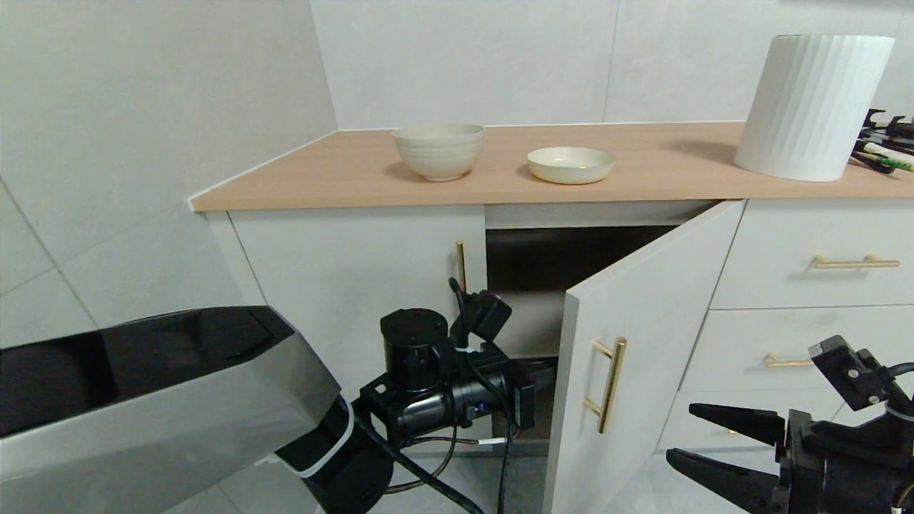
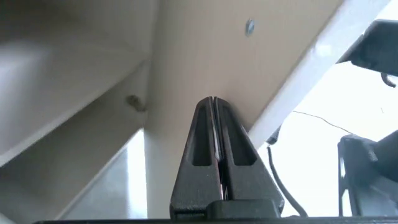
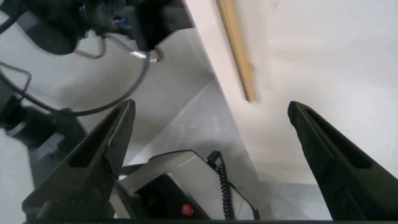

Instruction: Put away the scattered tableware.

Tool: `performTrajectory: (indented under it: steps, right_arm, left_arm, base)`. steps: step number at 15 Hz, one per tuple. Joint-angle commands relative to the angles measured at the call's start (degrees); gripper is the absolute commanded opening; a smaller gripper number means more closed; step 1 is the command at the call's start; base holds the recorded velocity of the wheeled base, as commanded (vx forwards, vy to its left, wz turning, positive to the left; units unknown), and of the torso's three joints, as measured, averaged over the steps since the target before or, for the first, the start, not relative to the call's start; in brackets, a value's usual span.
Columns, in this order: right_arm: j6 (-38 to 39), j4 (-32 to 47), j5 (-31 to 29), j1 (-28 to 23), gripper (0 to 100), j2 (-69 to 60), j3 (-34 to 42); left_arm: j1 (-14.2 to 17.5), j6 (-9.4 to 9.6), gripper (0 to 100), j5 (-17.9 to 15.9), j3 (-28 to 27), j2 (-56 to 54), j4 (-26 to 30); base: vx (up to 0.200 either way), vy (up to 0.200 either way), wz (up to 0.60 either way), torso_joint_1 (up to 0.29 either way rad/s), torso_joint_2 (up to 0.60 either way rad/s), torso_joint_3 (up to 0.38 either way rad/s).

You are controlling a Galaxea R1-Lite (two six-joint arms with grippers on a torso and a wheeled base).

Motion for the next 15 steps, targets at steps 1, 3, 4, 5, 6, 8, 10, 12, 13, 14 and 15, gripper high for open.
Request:
performTrajectory:
  steps: [1,3,4,5,6,8,10,12,13,14,15]
  right_arm:
    - [0.1,0.0,-0.1,0.0,100,-0.1,0.1]
    - [0.1,0.0,-0.1,0.0,100,-0.4,0.3]
    - [0.1,0.0,-0.1,0.0,100,-0.3,0.3]
    - [0.1,0.0,-0.1,0.0,100,-0.3,0.4]
    - [0.1,0.0,-0.1,0.0,100,-0.3,0.4]
    - [0.1,0.0,-0.1,0.0,100,-0.2,0.4]
    - [0.1,0.0,-0.1,0.0,100,-0.3,0.4]
    - [0.1,0.0,-0.1,0.1,100,-0.3,0.4]
    - [0.1,0.0,-0.1,0.1,100,-0.4,0.3]
    - [0.1,0.0,-0.2,0.4,100,-0.5,0.4]
    - [0.1,0.0,-0.1,0.5,100,-1.1,0.6]
  left_arm:
    - [0.3,-0.03,0,0.2,-6.8,3.1,5.0]
    - [0.3,-0.03,0,0.2,-8.2,3.6,5.9]
    - [0.3,-0.03,0,0.4,-8.1,3.5,5.9]
    - [0.2,-0.03,0,0.7,-8.0,3.3,5.9]
    - [0.1,-0.03,0,0.9,-8.2,3.1,6.4]
    - [-0.1,-1.26,0,0.9,-9.4,2.5,9.1]
    - [-0.2,-3.37,0,0.9,-11.9,2.2,12.0]
    - [-0.2,-3.46,0,0.9,-14.6,2.3,15.6]
    - [-0.2,-3.55,0,1.0,-15.6,2.7,16.5]
    - [-0.2,-3.81,0,1.0,-16.0,3.0,16.6]
    - [-0.2,-3.99,0,1.0,-15.9,3.0,16.6]
  base:
    - [0.000,0.000,0.00,0.000,0.00,0.000]
    - [0.000,0.000,0.00,0.000,0.00,0.000]
    - [0.000,0.000,0.00,0.000,0.00,0.000]
    - [0.000,0.000,0.00,0.000,0.00,0.000]
    - [0.000,0.000,0.00,0.000,0.00,0.000]
    - [0.000,0.000,0.00,0.000,0.00,0.000]
    - [-0.200,0.000,0.00,0.005,0.00,0.002]
    - [-0.100,0.000,0.00,0.006,0.00,0.001]
    - [0.000,0.000,0.00,0.000,0.00,0.000]
    - [0.000,0.000,0.00,0.000,0.00,0.000]
    - [0.000,0.000,0.00,0.000,0.00,0.000]
